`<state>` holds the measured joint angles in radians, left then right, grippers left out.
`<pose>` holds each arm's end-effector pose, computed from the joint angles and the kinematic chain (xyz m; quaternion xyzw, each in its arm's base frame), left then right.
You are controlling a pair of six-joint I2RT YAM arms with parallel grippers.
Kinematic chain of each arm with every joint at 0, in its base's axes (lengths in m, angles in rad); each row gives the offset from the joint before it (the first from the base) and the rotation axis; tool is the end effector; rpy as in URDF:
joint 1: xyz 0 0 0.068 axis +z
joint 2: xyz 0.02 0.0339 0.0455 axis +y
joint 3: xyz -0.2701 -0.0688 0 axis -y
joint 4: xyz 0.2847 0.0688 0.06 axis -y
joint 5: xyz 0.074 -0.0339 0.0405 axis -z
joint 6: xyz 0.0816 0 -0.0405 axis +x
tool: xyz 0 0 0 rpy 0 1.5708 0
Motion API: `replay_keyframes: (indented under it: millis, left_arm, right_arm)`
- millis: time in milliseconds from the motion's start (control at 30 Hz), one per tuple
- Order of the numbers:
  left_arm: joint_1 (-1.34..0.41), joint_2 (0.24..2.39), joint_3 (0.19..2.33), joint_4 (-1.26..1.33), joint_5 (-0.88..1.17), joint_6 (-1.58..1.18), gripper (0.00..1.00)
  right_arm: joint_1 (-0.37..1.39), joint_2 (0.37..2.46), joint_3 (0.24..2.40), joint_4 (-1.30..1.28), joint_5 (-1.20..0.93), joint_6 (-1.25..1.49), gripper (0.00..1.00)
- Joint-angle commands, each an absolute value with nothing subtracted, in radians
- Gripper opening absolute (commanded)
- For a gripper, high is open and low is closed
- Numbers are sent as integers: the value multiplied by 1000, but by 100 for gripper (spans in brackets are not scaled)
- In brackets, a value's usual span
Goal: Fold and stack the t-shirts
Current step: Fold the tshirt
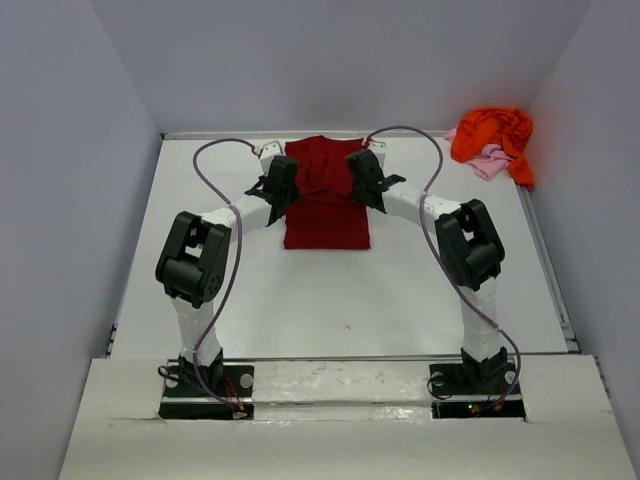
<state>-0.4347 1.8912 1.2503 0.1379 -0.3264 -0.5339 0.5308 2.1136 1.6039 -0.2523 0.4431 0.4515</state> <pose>0.4661 -0.1876 0.1748 -0.1247 0.8442 -0.1100 0.5095 0.4870 0.2453 0.1563 0.0508 0.8996 0.0029 0.4338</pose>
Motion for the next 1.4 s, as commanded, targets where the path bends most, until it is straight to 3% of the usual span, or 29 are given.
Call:
replay_keyframes:
  millis: [0, 67, 100, 133, 167, 267, 400, 733, 833, 1000, 1367]
  left_arm:
    - [-414, 1919, 1321, 178, -318, -518, 0]
    - [-414, 1933, 1331, 183, -296, -509, 0]
    - [-414, 1945, 1341, 183, -292, -503, 19]
    - [-413, 1947, 1345, 183, -285, -500, 32]
    - [-413, 1941, 1344, 183, -284, -502, 56]
    - [-414, 1905, 1350, 187, -262, -508, 76]
    - [-420, 1833, 1409, 129, -238, -492, 80]
    - [-456, 1615, 1598, -260, -256, -342, 80]
    - [-456, 1516, 1510, -262, -276, -304, 81]
    - [-454, 1295, 1211, -17, -350, -308, 82]
    - [-454, 1246, 1206, -41, -451, -285, 84]
  right_arm:
    - [515, 2155, 1670, -203, 449, 430, 0]
    - [506, 2169, 1684, -202, 451, 428, 0]
    - [506, 2175, 1687, -202, 449, 423, 0]
    - [506, 2184, 1692, -202, 448, 417, 11]
    - [506, 2186, 1695, -202, 443, 405, 20]
    - [506, 2168, 1700, -202, 422, 367, 46]
    - [506, 2106, 1689, -206, 381, 316, 56]
    - [515, 2003, 1678, -293, 119, 250, 57]
    - [528, 2022, 1700, -316, 63, 239, 57]
    - [546, 2088, 1756, -313, -75, 268, 56]
    - [564, 2267, 1864, -249, -291, 344, 56]
